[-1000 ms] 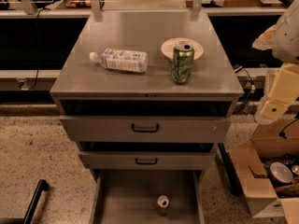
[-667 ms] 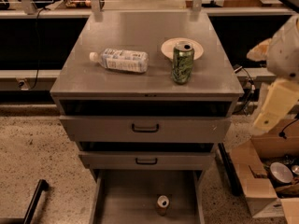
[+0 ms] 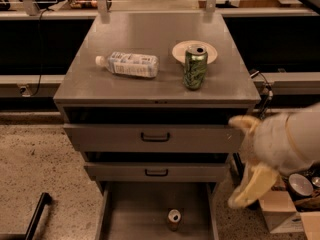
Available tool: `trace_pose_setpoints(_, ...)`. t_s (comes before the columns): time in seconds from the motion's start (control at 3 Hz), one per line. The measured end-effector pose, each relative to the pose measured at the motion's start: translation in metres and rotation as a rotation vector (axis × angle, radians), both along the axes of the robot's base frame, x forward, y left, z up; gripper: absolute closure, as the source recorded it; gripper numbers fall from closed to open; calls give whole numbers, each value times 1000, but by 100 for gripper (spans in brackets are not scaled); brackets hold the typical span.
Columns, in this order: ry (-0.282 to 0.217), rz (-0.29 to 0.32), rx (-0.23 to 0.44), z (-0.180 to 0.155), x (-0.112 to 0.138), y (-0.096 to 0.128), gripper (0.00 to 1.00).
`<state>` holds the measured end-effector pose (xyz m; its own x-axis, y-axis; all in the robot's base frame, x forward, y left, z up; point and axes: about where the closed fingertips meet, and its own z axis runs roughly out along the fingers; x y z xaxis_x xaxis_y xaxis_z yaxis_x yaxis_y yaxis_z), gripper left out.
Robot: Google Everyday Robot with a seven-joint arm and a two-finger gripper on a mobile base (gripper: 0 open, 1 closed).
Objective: Pick orange can from bottom drawer and place on counter
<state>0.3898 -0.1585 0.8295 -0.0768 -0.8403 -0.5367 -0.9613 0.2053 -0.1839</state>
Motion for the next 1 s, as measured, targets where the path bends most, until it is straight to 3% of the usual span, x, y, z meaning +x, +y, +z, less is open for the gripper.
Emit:
trace_pose_setpoints(0.33,20,-36,104,-47,-12,-4,0)
trace_pose_setpoints(0.67,29,-22,77,-45,-13,4,0)
trace_pose_setpoints(1.0,49,-48,161,-84,-20,8,0)
